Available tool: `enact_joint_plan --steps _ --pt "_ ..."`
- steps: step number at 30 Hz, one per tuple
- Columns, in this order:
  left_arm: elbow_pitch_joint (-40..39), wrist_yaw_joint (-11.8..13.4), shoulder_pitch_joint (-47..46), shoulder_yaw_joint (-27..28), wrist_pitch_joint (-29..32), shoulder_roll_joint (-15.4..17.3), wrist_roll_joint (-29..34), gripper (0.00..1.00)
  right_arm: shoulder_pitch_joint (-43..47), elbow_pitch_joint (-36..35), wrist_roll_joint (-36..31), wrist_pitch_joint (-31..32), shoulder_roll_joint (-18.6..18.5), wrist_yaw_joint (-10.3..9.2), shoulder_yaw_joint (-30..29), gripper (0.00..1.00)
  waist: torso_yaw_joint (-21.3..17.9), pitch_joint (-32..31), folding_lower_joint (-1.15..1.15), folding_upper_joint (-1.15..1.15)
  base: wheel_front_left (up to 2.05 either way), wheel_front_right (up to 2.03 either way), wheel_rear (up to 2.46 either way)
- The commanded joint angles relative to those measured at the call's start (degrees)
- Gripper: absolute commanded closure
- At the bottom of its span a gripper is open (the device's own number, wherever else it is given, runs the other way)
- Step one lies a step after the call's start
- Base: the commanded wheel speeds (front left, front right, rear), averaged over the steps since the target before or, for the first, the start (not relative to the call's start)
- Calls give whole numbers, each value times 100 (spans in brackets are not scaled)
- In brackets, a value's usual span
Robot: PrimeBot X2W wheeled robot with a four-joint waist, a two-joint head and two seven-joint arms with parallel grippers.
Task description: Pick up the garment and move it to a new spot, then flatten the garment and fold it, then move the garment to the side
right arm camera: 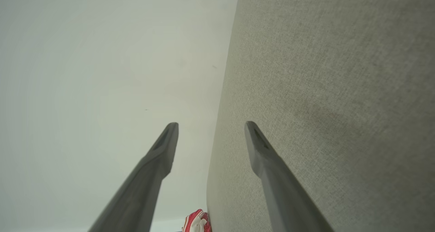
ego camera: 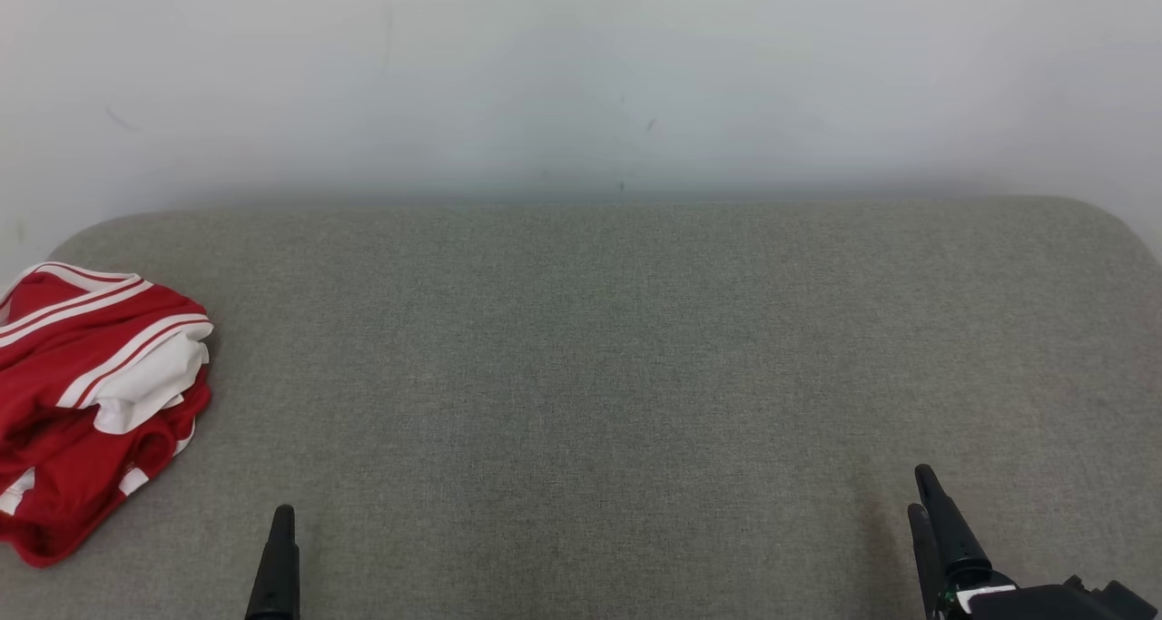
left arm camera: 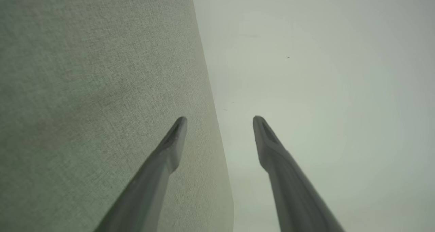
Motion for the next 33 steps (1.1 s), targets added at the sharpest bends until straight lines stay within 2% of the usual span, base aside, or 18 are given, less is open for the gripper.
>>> enact_joint_plan --steps 1,18,33 --pt "-67 -4 -146 33 -55 19 228 0 -116 -79 -213 -71 -19 -1 57 0 4 0 -1 0 0 0 0" --pt "-8 -6 -176 253 -338 27 2269 0 -157 -107 -2019 -507 -23 -2 359 0 40 -1 -1 0 0 0 0" --pt "-13 32 -128 146 -571 34 4165 0 -182 -52 -3593 -857 -25 -4 568 0 60 -34 -1 0 0 0 0"
